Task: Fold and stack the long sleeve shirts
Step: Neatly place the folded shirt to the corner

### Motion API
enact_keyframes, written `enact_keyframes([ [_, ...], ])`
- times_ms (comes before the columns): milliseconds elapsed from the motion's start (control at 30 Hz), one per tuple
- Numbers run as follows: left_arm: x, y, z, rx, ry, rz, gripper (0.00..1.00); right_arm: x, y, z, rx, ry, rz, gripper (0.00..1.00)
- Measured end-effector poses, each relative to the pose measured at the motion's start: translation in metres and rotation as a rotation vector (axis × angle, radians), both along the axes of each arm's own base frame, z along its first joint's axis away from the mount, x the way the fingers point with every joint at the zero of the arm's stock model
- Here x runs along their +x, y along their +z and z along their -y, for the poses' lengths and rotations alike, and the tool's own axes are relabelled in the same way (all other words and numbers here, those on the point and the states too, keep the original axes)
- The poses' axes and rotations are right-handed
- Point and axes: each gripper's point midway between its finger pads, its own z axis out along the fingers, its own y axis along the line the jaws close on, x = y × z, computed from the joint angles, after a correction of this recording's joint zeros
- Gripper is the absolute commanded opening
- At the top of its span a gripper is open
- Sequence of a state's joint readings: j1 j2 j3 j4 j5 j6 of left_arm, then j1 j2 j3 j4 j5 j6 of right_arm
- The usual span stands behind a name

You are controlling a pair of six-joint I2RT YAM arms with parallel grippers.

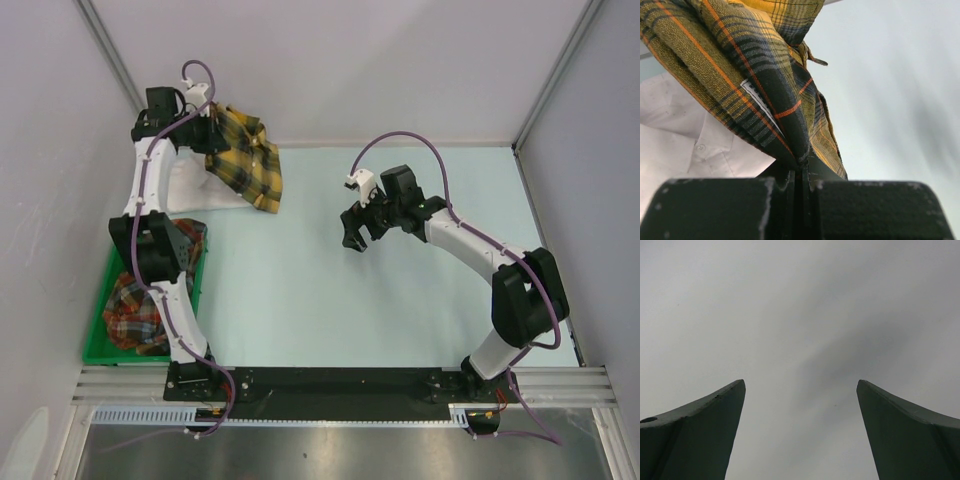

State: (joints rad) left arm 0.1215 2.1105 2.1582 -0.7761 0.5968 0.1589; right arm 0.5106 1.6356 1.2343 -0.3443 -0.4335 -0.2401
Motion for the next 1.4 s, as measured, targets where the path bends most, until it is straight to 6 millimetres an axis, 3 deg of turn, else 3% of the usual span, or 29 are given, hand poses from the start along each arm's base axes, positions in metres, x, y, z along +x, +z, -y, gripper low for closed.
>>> enact_keyframes([
  [200,0.000,0.005,-0.014,-0.031,0.010,0.003,0.00,-0.002,-0.002,0.000,-0.003,0.001,-0.005,1.00],
  [367,0.010,0.004,-0.050,-0.035,0.039,0.026,0.10,-0.004,-0.006,0.002,-0.009,0.001,-0.015,1.00],
  [467,0.016,-0.017,-0.073,-0.027,0.054,0.009,0.15,-0.004,-0.006,0.002,-0.010,0.002,-0.015,1.00],
  [667,0.028,-0.093,-0.119,0.001,0.087,-0.075,0.15,-0.007,-0.009,0.004,-0.019,0.004,-0.028,1.00],
  [767,0.029,-0.117,-0.137,0.018,0.110,-0.100,0.16,-0.008,-0.010,0.005,-0.022,0.004,-0.035,1.00],
  [1167,0.034,-0.116,-0.150,0.087,0.090,-0.044,0.16,-0.009,-0.009,0.005,-0.020,0.001,-0.041,1.00],
  [1200,0.034,-0.116,-0.151,0.089,0.090,-0.043,0.19,-0.010,-0.009,0.005,-0.020,0.001,-0.040,1.00],
  [1233,0.034,-0.115,-0.153,0.093,0.091,-0.041,0.34,-0.010,-0.008,0.005,-0.021,0.000,-0.041,0.99],
  [1400,0.036,-0.117,-0.177,0.160,0.143,-0.031,0.75,-0.012,-0.003,0.010,-0.016,-0.003,-0.042,1.00],
])
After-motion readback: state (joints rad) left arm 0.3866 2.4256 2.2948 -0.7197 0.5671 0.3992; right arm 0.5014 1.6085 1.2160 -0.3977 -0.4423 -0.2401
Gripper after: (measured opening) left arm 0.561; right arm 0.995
